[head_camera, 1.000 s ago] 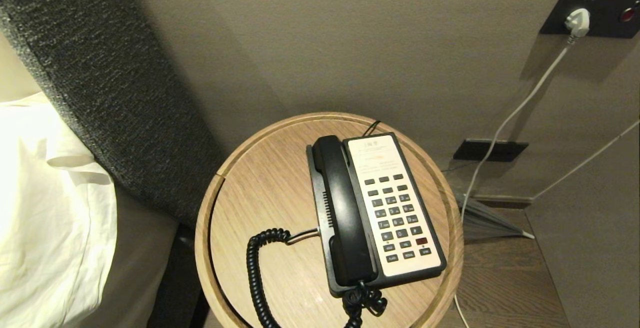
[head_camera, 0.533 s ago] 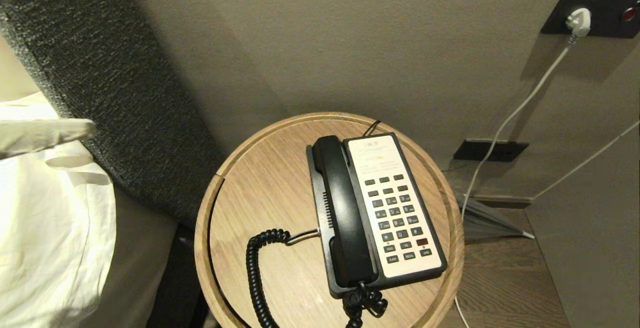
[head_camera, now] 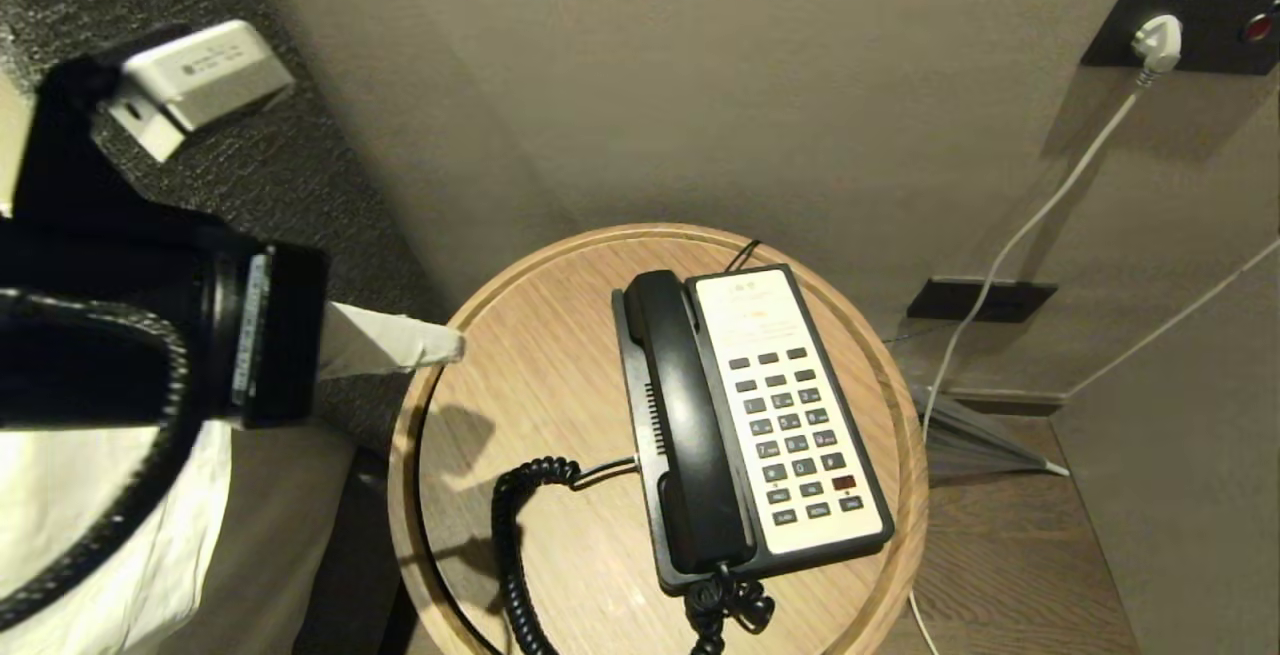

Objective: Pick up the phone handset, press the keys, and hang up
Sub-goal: Pick up the desk phone handset

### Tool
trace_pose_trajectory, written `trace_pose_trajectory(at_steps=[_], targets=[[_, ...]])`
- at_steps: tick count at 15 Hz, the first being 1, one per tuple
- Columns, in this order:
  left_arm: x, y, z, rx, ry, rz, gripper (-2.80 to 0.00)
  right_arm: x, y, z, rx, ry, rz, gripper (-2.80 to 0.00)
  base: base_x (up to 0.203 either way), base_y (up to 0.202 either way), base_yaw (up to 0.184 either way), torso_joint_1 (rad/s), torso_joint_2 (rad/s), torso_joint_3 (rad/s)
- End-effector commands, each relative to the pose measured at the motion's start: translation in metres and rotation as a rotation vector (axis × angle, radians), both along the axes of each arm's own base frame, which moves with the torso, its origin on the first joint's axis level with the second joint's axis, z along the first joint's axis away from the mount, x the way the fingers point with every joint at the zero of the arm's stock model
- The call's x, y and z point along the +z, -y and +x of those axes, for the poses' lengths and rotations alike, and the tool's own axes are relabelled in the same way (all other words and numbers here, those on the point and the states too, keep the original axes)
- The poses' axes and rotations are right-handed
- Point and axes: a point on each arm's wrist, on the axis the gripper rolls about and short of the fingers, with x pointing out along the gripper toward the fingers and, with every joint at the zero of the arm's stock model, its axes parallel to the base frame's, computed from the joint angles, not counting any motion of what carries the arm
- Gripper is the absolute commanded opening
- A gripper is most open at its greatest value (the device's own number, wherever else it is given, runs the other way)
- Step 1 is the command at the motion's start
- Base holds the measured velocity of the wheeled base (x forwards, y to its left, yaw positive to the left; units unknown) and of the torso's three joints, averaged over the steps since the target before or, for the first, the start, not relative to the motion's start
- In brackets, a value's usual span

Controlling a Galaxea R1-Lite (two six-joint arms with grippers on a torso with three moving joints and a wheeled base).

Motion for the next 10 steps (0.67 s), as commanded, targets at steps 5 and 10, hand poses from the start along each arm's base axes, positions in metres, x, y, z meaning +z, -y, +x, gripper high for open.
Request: trace_pose_trajectory(at_steps=[5,10], targets=[[-0.019,0.038,0.029,0.013,-0.036,0.12,-2.8,-0.002,0.0,0.001,0.0,-0.007,0.0,-2.8,0.0,0.0,0.0,0.0,0.0,0.0],[-0.025,0.06,0.039,0.004,-0.084,0.115,-2.8,-0.002,0.0,0.001,0.0,-0.007,0.0,-2.8,0.0,0.0,0.0,0.0,0.0,0.0]])
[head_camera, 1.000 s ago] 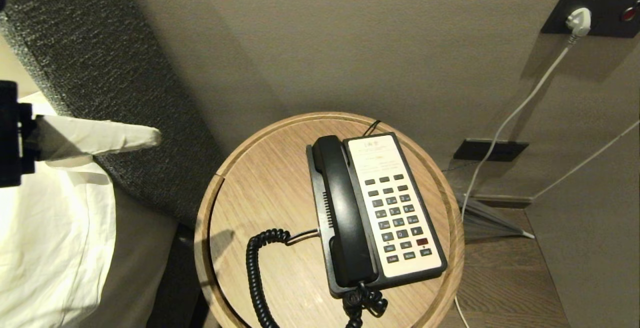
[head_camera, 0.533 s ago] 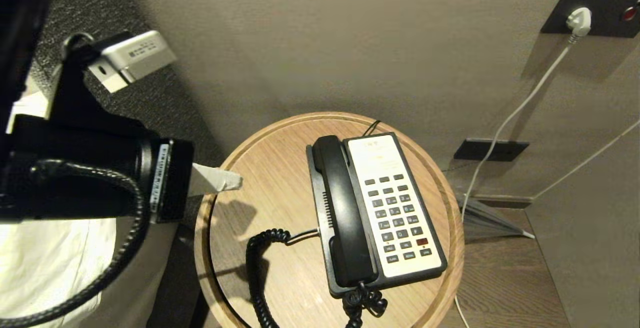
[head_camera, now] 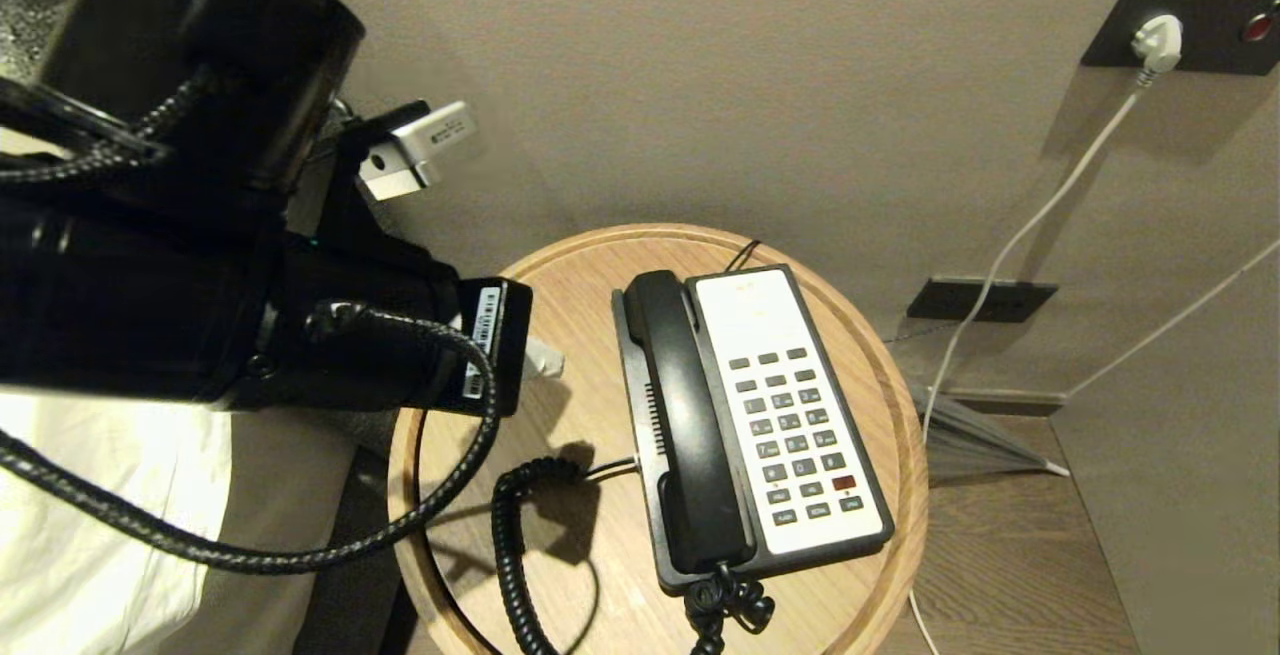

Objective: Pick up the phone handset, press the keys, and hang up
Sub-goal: Pick up the desk phone handset

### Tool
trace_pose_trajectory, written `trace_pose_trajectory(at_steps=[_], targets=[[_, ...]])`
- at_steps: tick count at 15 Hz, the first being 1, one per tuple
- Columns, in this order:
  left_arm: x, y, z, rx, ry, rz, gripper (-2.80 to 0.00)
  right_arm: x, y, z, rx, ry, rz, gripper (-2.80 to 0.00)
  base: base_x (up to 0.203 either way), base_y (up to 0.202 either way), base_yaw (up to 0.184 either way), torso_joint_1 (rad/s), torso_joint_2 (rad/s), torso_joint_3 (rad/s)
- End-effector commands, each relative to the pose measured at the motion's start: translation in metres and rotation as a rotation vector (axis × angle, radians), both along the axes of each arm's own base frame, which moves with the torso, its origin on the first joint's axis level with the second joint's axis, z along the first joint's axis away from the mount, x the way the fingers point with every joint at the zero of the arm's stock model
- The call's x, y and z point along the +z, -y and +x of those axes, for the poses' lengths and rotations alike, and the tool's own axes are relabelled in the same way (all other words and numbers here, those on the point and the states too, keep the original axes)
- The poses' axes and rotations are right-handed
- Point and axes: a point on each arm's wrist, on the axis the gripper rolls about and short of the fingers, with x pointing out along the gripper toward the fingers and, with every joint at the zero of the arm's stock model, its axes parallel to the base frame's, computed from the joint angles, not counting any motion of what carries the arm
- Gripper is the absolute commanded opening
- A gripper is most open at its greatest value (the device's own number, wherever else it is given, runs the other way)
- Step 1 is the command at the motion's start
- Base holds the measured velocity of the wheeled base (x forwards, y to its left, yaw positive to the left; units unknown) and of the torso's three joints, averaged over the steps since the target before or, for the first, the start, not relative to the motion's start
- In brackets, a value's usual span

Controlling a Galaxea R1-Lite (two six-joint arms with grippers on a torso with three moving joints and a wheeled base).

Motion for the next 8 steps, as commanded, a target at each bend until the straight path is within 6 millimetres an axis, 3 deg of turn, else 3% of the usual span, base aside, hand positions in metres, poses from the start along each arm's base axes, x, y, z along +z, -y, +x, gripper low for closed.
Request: trace_pose_trajectory(at_steps=[1,8], targets=[[-0.007,0.014,0.006,-0.016,-0.027,0.02,-2.8,-0.002,0.0,0.001,0.0,-0.007,0.0,-2.8,0.0,0.0,0.0,0.0,0.0,0.0],[-0.014,0.033,0.011,-0.023,-0.08,0.006,-2.8,-0.002,0.0,0.001,0.0,-0.007,0.0,-2.8,0.0,0.0,0.0,0.0,0.0,0.0]])
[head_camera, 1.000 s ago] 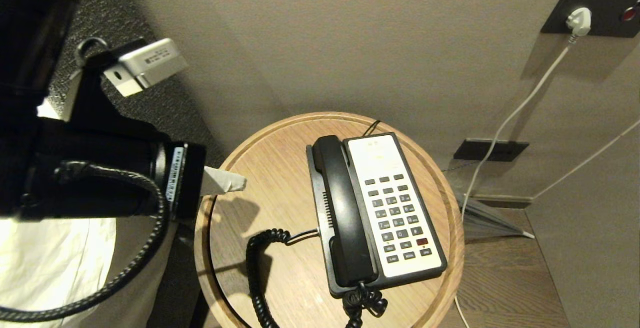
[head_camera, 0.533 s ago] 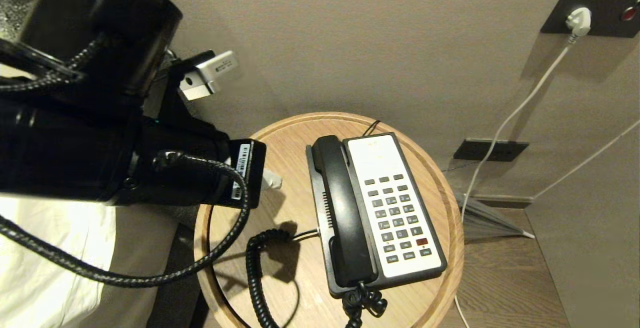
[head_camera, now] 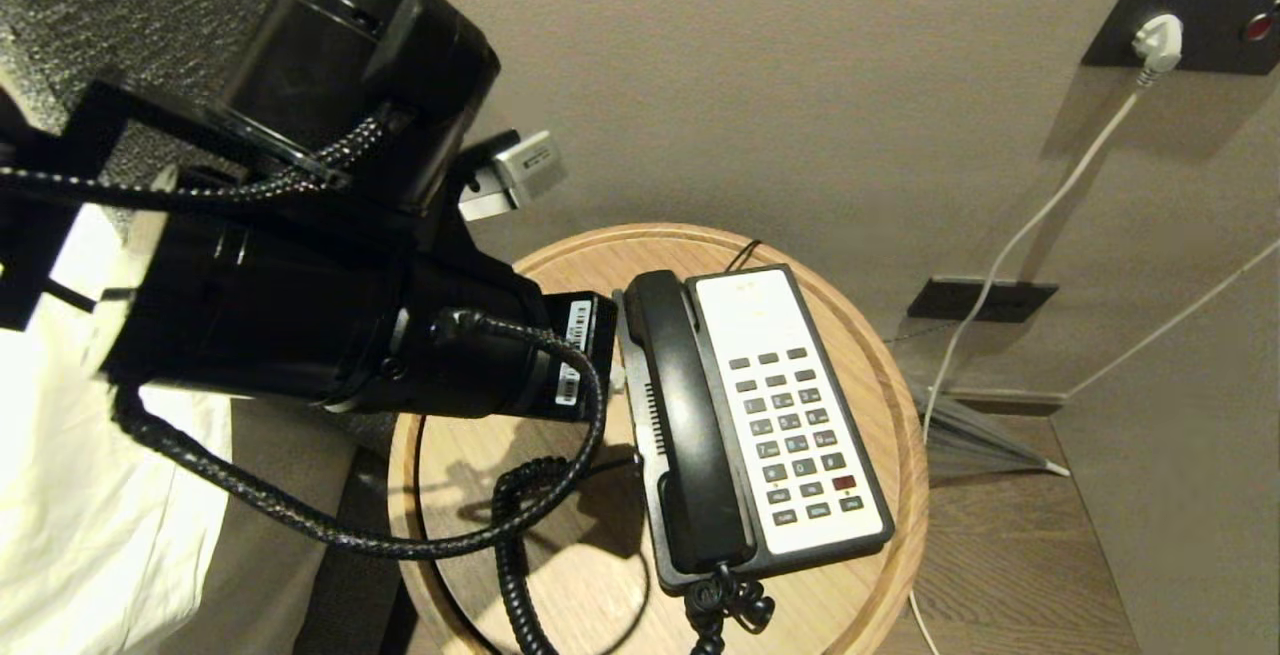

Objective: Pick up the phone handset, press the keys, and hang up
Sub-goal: Pick up the desk phone handset

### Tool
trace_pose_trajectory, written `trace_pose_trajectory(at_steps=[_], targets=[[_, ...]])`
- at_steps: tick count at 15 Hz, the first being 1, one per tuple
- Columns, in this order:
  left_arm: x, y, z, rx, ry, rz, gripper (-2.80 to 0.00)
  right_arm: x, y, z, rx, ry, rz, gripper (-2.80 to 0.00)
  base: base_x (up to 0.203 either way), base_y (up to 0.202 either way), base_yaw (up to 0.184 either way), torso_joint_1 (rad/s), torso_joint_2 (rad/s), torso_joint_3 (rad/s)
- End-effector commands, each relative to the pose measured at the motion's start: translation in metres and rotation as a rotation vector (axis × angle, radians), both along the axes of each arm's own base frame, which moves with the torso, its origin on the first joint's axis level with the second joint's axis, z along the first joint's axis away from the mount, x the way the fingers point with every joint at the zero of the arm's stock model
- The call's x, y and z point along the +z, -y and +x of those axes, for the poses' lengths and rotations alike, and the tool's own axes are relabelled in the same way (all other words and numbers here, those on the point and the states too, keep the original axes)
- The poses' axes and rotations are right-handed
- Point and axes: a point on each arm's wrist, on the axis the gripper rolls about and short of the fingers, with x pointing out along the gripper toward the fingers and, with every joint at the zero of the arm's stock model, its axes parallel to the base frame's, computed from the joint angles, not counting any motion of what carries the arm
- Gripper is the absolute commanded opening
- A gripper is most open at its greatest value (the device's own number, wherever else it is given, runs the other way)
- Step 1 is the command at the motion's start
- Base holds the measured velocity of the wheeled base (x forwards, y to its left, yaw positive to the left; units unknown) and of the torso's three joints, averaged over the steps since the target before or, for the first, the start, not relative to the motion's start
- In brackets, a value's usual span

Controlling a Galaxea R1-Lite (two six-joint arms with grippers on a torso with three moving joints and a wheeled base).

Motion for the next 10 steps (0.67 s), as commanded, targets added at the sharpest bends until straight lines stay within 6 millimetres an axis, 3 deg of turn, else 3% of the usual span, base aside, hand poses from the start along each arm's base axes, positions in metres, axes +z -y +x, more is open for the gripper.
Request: trace_pose_trajectory(at_steps=[1,2,10], targets=[[-0.008,0.004,0.002,-0.003,-0.024,0.022,-2.8,-0.002,0.0,0.001,0.001,-0.007,0.0,-2.8,0.0,0.0,0.0,0.0,0.0,0.0],[-0.009,0.005,0.003,-0.004,-0.025,0.023,0.0,-0.002,0.0,0.001,0.0,-0.007,0.0,-2.8,0.0,0.0,0.0,0.0,0.0,0.0],[0.003,0.015,0.01,0.053,-0.024,-0.196,0.0,-0.002,0.0,0.001,0.0,-0.007,0.0,-2.8,0.0,0.0,0.0,0.0,0.0,0.0]])
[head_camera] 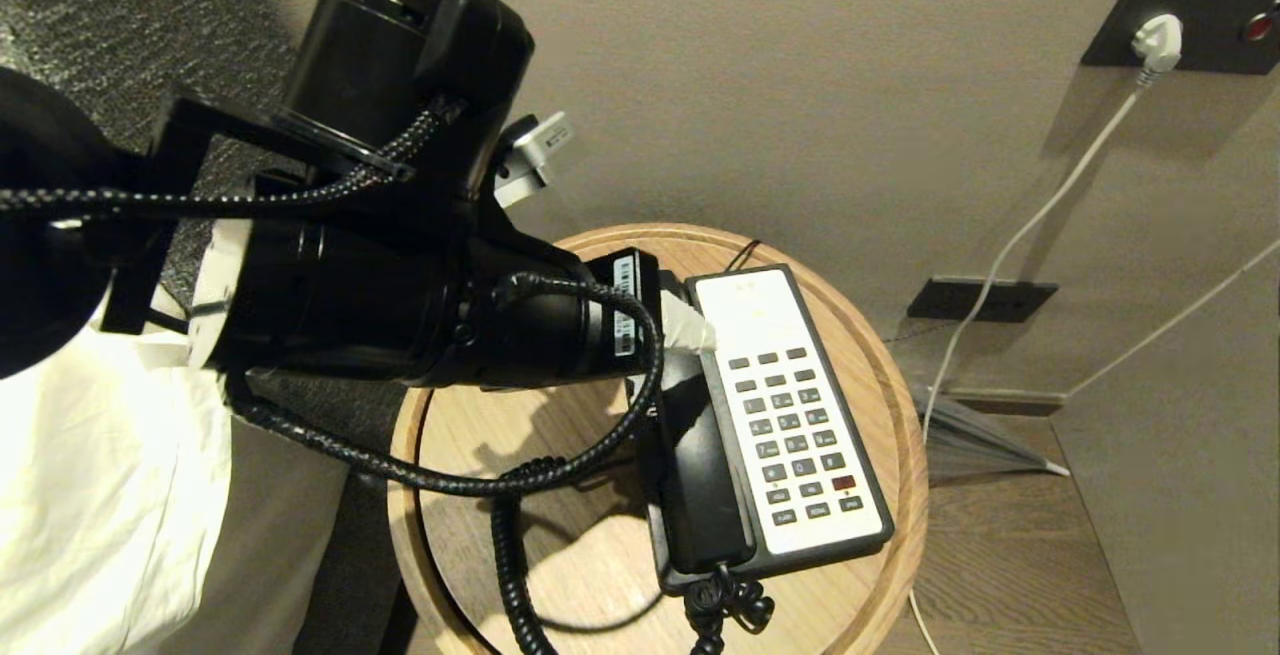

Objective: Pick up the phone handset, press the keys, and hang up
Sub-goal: Pick up the desk phone handset

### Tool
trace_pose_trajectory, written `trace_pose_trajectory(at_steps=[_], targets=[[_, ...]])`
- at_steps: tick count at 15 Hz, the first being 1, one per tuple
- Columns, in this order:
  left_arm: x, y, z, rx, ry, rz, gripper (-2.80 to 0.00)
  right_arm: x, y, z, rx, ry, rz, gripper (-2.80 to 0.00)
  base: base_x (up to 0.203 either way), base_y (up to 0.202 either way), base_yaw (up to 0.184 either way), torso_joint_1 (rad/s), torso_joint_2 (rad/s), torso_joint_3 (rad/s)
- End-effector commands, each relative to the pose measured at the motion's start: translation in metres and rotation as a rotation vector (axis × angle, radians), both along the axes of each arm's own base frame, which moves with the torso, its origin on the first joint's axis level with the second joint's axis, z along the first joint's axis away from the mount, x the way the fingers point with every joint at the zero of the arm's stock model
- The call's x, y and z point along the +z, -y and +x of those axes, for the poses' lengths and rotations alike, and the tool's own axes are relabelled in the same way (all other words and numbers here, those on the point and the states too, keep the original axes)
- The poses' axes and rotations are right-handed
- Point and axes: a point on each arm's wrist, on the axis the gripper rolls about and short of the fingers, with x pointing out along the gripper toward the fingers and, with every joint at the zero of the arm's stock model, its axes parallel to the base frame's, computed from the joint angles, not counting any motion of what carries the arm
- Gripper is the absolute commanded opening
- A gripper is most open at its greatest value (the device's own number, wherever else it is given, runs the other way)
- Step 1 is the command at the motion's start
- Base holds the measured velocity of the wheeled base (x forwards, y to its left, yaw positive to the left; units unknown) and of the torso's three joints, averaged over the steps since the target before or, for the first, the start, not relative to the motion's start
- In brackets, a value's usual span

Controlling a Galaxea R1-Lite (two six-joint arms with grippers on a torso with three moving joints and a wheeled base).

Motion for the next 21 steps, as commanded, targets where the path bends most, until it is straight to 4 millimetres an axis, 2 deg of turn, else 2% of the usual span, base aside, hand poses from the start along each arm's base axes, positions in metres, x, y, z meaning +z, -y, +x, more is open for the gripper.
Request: trace_pose_trajectory(at_steps=[1,6,12,15,21], targets=[[0.006,-0.001,-0.001,0.02,-0.023,-0.047,0.0,-0.002,0.0,0.001,0.001,-0.006,0.0,-2.8,0.0,0.0,0.0,0.0,0.0,0.0],[0.006,-0.007,-0.005,0.063,-0.083,-0.097,0.0,-0.002,0.0,0.001,0.0,-0.006,0.0,-2.8,0.0,0.0,0.0,0.0,0.0,0.0],[0.006,0.002,0.008,0.081,-0.11,-0.237,0.0,-0.002,0.0,0.001,0.0,-0.006,0.0,-2.8,0.0,0.0,0.0,0.0,0.0,0.0],[-0.008,0.006,0.013,0.073,-0.151,-0.212,0.0,-0.002,0.0,0.001,-0.001,-0.006,0.0,-2.8,0.0,0.0,0.0,0.0,0.0,0.0],[-0.014,0.003,0.009,0.067,-0.166,-0.186,0.0,-0.002,0.0,0.001,0.0,-0.006,0.0,-2.8,0.0,0.0,0.0,0.0,0.0,0.0]])
